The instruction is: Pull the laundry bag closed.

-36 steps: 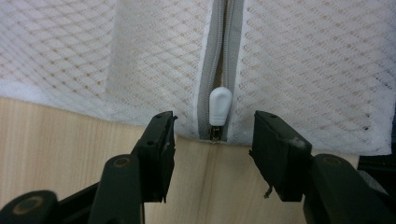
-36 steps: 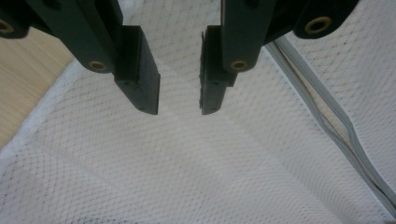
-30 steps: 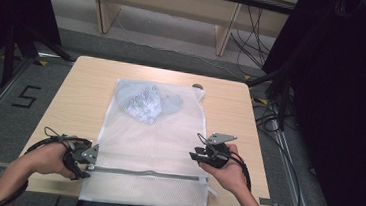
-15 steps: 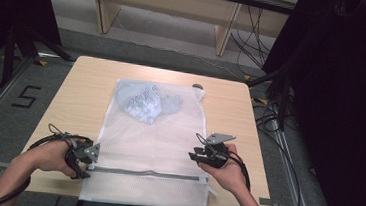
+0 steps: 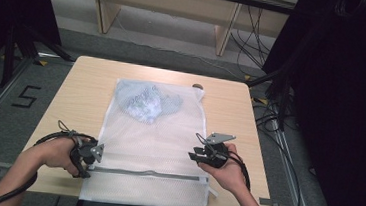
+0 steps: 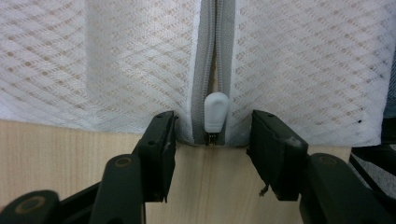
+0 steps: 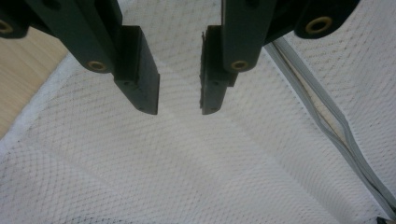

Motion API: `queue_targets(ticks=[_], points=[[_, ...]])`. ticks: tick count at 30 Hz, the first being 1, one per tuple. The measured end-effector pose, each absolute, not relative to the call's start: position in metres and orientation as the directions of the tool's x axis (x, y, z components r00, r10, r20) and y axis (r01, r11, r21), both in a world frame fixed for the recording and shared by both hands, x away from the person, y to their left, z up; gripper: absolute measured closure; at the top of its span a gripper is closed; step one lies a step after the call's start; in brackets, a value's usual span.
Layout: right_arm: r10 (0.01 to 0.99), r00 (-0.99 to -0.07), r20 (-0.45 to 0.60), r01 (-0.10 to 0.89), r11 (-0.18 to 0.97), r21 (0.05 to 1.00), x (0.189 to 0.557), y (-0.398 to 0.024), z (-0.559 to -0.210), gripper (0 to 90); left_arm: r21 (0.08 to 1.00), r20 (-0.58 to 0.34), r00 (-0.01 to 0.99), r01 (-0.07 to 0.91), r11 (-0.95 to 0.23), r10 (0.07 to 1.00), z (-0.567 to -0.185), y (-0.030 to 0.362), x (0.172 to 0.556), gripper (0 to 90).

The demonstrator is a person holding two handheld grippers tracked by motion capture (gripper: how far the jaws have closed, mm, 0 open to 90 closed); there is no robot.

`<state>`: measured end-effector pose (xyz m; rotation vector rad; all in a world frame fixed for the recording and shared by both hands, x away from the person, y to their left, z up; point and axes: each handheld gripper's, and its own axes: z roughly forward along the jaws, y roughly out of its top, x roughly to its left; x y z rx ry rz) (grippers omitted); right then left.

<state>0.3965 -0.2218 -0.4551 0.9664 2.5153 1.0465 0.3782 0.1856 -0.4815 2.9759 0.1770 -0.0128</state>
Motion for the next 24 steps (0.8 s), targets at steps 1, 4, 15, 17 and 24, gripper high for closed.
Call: queue_targets(ticks=[1, 4, 15, 17, 24], points=[[0.663, -0.748, 0.028, 0.486, 0.519, 0.703, 0.396, -0.222, -0.455, 68.2, 0.160, -0.017, 0.993, 0.119, -0.980, 0.118, -0.482, 0.185, 0.378, 50.7], [0.662, -0.749, 0.021, 0.479, 0.519, 0.708, 0.396, -0.222, -0.455, 68.2, 0.156, -0.017, 0.992, 0.124, -0.980, 0.123, -0.482, 0.185, 0.377, 50.9], [0.662, -0.749, 0.028, 0.481, 0.515, 0.710, 0.396, -0.220, -0.454, 68.2, 0.158, -0.024, 0.990, 0.138, -0.978, 0.136, -0.481, 0.184, 0.376, 59.8], [0.659, -0.751, 0.041, 0.492, 0.517, 0.700, 0.395, -0.219, -0.453, 68.2, 0.164, -0.024, 0.990, 0.138, -0.977, 0.136, -0.480, 0.185, 0.376, 65.0], [0.644, -0.765, 0.025, 0.459, 0.518, 0.722, 0.396, -0.212, -0.454, 68.2, 0.190, -0.017, 0.989, 0.144, -0.971, 0.144, -0.481, 0.188, 0.373, 66.9]])
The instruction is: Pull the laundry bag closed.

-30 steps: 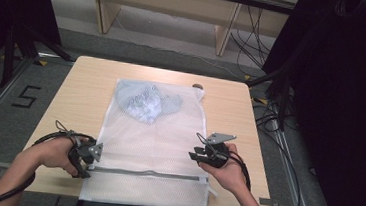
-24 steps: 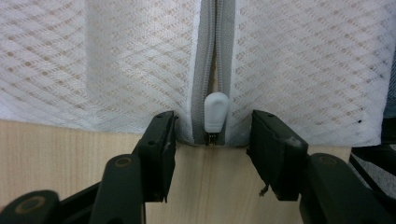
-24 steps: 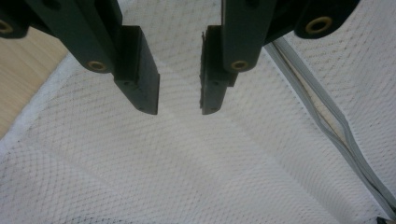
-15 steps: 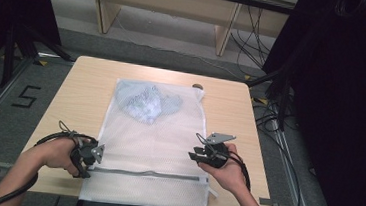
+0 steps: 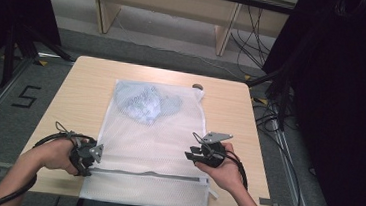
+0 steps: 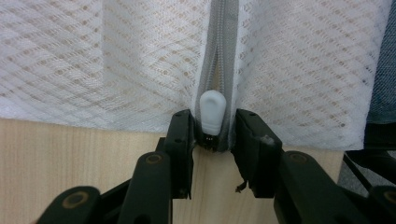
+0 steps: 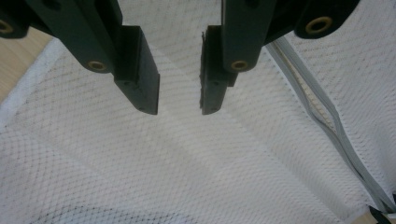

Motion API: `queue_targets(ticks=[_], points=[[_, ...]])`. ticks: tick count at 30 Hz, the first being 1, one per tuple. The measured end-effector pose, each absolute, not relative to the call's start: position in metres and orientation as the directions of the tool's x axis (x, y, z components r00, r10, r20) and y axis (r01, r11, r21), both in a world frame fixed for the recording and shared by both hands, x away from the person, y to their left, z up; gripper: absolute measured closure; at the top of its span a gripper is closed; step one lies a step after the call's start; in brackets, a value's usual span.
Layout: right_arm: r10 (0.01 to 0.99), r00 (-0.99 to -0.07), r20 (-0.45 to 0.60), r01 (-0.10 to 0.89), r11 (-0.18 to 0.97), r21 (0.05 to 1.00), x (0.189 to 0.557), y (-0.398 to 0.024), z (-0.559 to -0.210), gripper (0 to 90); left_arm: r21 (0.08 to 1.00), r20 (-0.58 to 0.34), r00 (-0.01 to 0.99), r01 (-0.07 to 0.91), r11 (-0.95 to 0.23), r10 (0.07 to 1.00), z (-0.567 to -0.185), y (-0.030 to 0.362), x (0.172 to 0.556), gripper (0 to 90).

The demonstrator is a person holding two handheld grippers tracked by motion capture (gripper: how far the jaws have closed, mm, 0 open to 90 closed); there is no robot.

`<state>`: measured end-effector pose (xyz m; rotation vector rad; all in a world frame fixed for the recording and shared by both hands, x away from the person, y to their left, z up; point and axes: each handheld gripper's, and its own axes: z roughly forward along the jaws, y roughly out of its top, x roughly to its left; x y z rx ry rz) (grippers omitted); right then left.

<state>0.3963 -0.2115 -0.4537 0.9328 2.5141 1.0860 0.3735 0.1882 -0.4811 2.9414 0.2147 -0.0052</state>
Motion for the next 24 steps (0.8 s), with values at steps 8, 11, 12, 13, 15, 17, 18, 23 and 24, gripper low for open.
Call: queue_targets(ticks=[8, 11, 12, 13, 15, 17, 18, 23, 24], points=[[0.639, -0.769, 0.028, 0.459, 0.521, 0.720, 0.395, -0.208, -0.450, 68.2, 0.244, -0.007, 0.988, 0.149, -0.958, 0.152, -0.482, 0.196, 0.369, 71.0], [0.641, -0.767, 0.040, 0.473, 0.522, 0.709, 0.395, -0.207, -0.449, 68.2, 0.251, -0.008, 0.988, 0.152, -0.956, 0.155, -0.482, 0.197, 0.369, 72.5], [0.633, -0.773, 0.040, 0.472, 0.533, 0.702, 0.395, -0.208, -0.447, 68.2, 0.249, -0.006, 0.988, 0.152, -0.956, 0.155, -0.482, 0.196, 0.368, 72.6], [0.631, -0.774, 0.041, 0.471, 0.532, 0.703, 0.395, -0.207, -0.447, 68.2, 0.248, -0.006, 0.988, 0.151, -0.957, 0.155, -0.482, 0.196, 0.368, 72.8], [0.630, -0.776, 0.032, 0.451, 0.519, 0.726, 0.396, -0.205, -0.448, 68.2, 0.251, -0.003, 0.987, 0.158, -0.955, 0.163, -0.482, 0.197, 0.367, 72.9], [0.634, -0.772, 0.041, 0.458, 0.511, 0.728, 0.396, -0.202, -0.448, 68.2, 0.263, -0.001, 0.985, 0.169, -0.950, 0.175, -0.482, 0.198, 0.366, 73.1], [0.621, -0.782, 0.048, 0.465, 0.531, 0.709, 0.396, -0.202, -0.445, 68.3, 0.270, -0.001, 0.983, 0.175, -0.947, 0.181, -0.483, 0.199, 0.366, 73.2], [0.599, -0.799, 0.051, 0.442, 0.527, 0.726, 0.397, -0.185, -0.446, 68.5, 0.290, -0.009, 0.980, 0.192, -0.938, 0.198, -0.483, 0.203, 0.366, 73.8], [0.585, -0.808, 0.061, 0.449, 0.546, 0.707, 0.396, -0.179, -0.443, 68.9, 0.294, -0.010, 0.979, 0.198, -0.935, 0.204, -0.483, 0.203, 0.366, 74.1]])
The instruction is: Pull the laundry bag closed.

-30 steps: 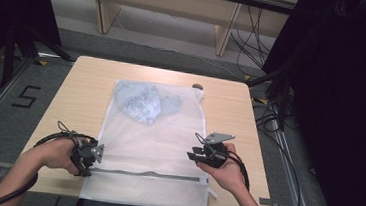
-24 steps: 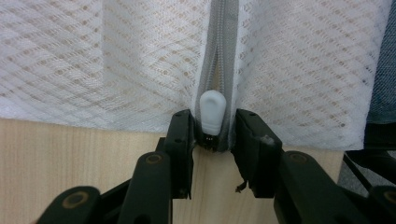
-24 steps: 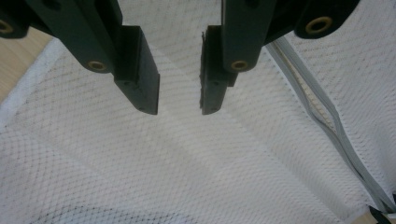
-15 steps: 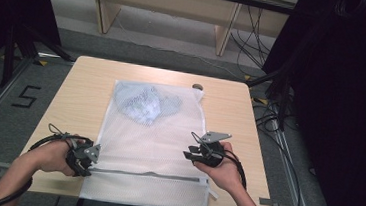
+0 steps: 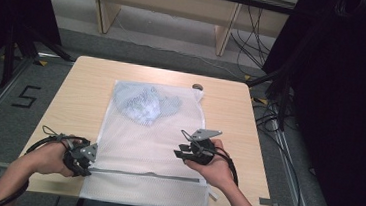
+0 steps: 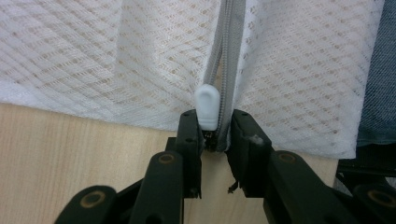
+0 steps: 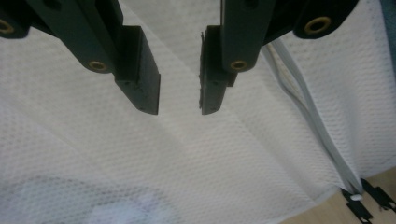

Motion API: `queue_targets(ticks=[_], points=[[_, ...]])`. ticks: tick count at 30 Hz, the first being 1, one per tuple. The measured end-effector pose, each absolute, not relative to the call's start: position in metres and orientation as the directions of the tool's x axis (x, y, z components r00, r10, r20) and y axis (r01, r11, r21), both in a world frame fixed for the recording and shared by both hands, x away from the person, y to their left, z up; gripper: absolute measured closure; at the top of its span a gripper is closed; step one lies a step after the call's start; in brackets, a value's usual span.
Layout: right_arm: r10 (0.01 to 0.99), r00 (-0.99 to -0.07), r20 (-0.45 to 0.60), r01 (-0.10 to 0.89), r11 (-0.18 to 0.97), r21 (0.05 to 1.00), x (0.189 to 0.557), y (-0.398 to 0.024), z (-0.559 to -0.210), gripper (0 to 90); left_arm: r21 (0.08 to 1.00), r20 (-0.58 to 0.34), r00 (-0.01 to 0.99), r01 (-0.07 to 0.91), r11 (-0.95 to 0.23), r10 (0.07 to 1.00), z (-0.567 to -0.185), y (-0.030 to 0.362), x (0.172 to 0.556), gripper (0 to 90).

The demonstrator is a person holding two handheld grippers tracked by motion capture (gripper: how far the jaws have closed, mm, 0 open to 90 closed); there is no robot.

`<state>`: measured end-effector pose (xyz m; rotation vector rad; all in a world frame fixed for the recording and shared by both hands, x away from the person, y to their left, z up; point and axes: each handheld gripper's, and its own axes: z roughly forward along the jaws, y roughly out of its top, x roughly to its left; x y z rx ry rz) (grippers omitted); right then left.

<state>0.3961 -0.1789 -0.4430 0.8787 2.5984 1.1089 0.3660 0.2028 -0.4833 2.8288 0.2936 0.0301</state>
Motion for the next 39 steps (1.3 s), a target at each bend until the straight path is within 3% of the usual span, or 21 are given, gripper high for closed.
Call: queue_targets(ticks=[10, 19, 39], points=[[0.466, -0.881, 0.081, 0.382, 0.599, 0.704, 0.395, -0.106, -0.444, 69.9, 0.308, -0.013, 0.976, 0.210, -0.928, 0.216, -0.484, 0.204, 0.366, 76.8], [0.384, -0.909, 0.164, 0.384, 0.618, 0.686, 0.395, -0.044, -0.463, 74.3, 0.330, -0.014, 0.972, 0.225, -0.917, 0.233, -0.485, 0.207, 0.365, 76.9], [0.296, -0.909, 0.294, 0.416, 0.586, 0.696, 0.386, 0.006, -0.488, 76.0, 0.380, -0.025, 0.963, 0.256, -0.889, 0.267, -0.487, 0.210, 0.362, 78.2]])
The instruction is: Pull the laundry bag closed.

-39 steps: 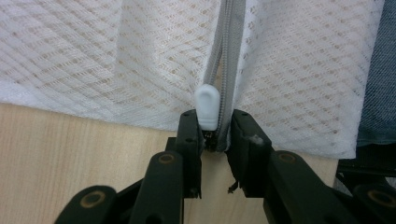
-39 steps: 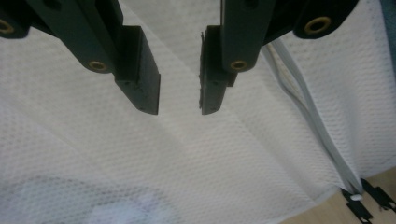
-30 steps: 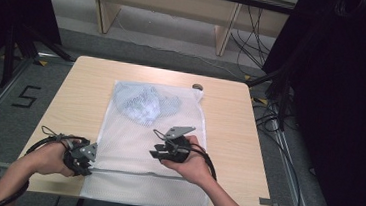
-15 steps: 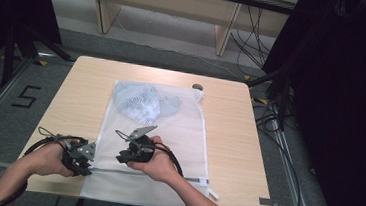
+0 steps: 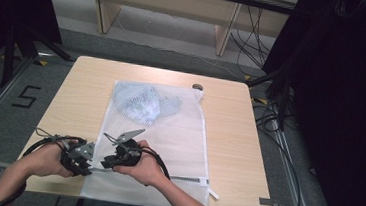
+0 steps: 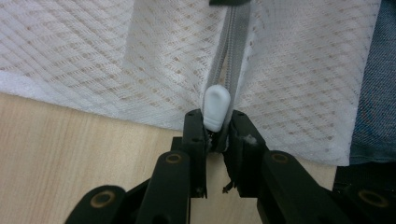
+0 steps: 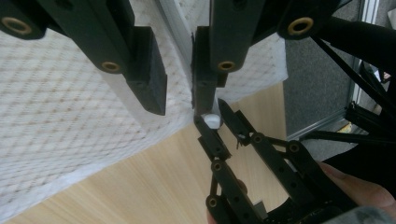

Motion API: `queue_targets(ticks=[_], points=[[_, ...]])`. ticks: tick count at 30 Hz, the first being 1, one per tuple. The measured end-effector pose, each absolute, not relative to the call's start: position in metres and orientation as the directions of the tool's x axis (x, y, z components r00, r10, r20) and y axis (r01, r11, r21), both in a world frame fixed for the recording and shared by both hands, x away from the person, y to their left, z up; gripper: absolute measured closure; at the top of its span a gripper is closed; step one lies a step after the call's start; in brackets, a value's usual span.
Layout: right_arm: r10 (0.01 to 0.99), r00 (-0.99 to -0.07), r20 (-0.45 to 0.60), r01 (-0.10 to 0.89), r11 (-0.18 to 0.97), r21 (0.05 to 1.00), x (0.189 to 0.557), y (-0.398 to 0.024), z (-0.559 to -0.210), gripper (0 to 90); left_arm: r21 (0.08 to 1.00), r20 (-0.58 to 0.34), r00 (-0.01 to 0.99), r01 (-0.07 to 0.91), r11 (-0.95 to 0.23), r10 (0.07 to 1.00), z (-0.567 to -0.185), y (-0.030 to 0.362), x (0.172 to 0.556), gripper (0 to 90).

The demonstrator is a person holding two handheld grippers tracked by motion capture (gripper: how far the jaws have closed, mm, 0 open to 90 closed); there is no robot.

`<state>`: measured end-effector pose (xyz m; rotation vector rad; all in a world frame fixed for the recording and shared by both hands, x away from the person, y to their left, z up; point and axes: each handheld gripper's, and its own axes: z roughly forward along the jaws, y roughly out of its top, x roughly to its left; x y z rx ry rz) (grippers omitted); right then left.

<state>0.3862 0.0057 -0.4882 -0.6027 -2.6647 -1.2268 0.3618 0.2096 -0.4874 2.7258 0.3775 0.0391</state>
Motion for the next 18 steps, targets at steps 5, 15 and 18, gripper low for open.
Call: queue_targets(ticks=[5, 15, 18], points=[[0.295, -0.899, 0.324, 0.438, 0.577, 0.690, 0.383, 0.013, -0.491, 74.8, 0.377, -0.023, 0.965, 0.250, -0.892, 0.261, -0.487, 0.210, 0.362, 78.2], [0.261, -0.904, 0.337, 0.427, 0.574, 0.699, 0.380, 0.026, -0.498, 73.6, 0.384, -0.021, 0.967, 0.241, -0.891, 0.252, -0.487, 0.211, 0.364, 78.3], [0.270, -0.904, 0.330, 0.427, 0.582, 0.692, 0.380, 0.027, -0.500, 73.5, 0.386, -0.023, 0.967, 0.242, -0.890, 0.254, -0.488, 0.211, 0.364, 78.3]])
